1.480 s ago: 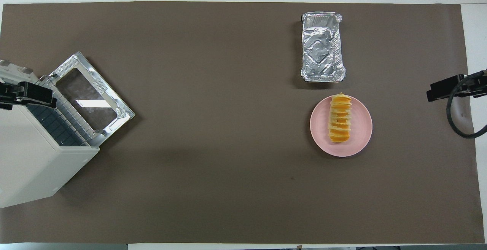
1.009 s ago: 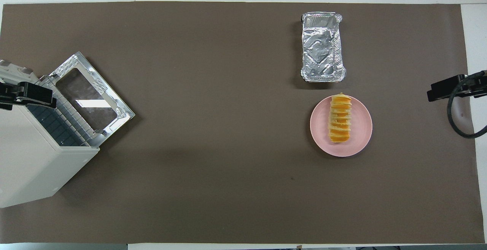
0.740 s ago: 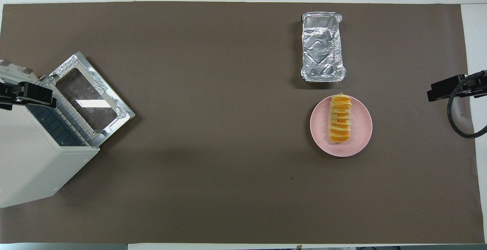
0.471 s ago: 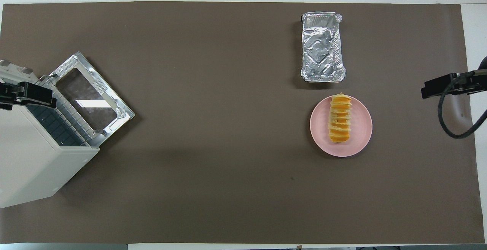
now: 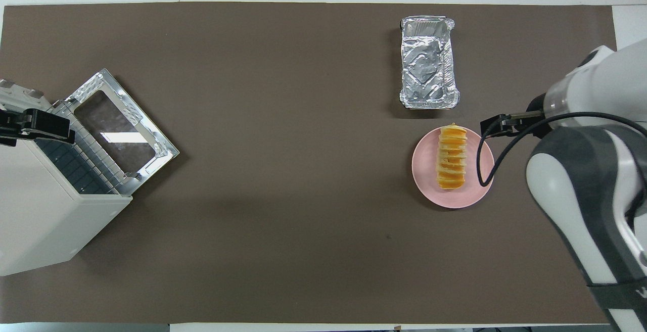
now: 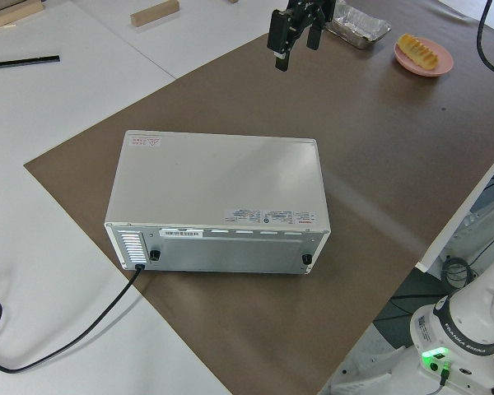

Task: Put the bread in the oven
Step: 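Reach the right gripper down over the orange bread on the plate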

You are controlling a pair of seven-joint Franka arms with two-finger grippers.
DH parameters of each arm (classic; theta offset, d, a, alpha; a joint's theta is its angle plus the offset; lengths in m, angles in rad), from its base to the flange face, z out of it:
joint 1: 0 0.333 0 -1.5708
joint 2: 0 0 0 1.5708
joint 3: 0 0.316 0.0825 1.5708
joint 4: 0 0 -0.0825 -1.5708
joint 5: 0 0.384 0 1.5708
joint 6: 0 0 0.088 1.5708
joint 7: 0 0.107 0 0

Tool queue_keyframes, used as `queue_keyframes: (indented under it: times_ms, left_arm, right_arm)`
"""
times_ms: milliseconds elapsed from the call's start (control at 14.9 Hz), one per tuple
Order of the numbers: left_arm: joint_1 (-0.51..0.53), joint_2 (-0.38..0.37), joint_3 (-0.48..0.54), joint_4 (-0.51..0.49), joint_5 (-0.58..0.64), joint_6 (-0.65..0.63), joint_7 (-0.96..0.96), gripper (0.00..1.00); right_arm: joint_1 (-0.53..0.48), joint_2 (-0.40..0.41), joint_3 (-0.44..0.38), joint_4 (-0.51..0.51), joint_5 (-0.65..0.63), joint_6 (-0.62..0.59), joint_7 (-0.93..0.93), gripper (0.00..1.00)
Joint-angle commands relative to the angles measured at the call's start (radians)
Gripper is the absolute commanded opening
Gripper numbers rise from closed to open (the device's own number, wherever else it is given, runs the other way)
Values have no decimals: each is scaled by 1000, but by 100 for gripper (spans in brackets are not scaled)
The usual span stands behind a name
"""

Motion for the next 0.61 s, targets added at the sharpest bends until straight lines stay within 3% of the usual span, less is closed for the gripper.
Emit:
queue_keyframes:
  times_ms: [0, 336, 538]
  left_arm:
    - [-6, -3, 4, 4, 12, -13, -9, 100]
    - [-6, -3, 4, 4, 12, -15, -9, 100]
    - [-6, -3, 4, 4, 12, -13, -9, 100]
  right_arm:
    - [17, 34, 2, -108, -16, 150, 27, 100]
    - [27, 22, 2, -318, -16, 378, 15, 100]
    - [25, 22, 2, -360, -16, 428, -55, 100]
